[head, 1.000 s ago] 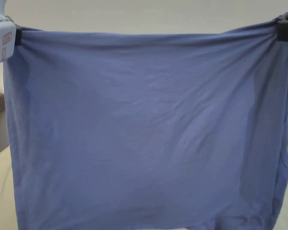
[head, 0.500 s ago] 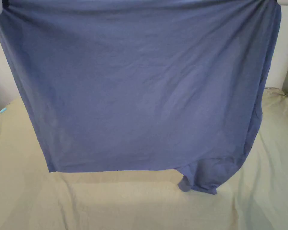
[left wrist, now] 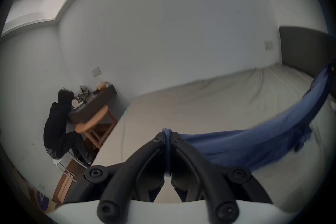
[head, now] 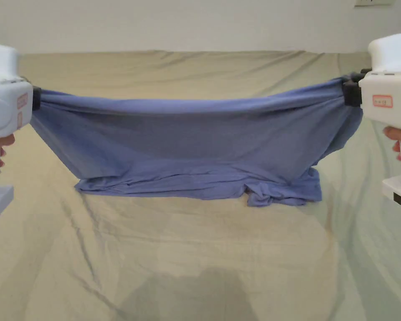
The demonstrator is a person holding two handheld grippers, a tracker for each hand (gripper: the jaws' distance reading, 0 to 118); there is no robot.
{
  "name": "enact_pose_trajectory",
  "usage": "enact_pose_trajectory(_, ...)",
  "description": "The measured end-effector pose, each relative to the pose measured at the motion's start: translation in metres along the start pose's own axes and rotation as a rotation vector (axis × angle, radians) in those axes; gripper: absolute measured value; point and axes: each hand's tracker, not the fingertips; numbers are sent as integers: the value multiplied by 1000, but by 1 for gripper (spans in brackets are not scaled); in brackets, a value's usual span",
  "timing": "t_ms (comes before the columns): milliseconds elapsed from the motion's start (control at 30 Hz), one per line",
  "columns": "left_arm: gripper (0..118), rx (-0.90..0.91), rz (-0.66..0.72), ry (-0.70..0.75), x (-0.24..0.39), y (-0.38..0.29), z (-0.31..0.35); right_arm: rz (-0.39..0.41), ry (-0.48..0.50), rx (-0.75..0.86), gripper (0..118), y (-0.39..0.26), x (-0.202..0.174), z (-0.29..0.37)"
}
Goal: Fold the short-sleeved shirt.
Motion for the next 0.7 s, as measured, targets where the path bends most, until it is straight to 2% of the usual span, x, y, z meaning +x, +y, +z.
enact_pose_trajectory(200, 1, -165, -120, -77, 30, -133, 58, 62, 71, -178, 7, -128, -38, 56)
enact_pose_trajectory(300, 0, -261, -145, -98, 39, -197, 107, 55, 105, -298, 7, -186, -52, 84)
enact_pose_trajectory(367, 1, -353, -83, -146, 41, -233, 135, 0, 137, -346, 7, -215, -60, 109)
enact_pose_trajectory(467, 1, -460, -64, -181, 47, -275, 165, -99, 211, -462, 7, -250, -66, 138)
enact_pose_trajectory(633, 1, -491, -27, -158, 45, -298, 216, -110, 213, -641, 7, -284, -66, 177)
enact_pose_trajectory(700, 1, -525, -18, -174, 44, -303, 233, -144, 216, -664, 7, -292, -59, 193)
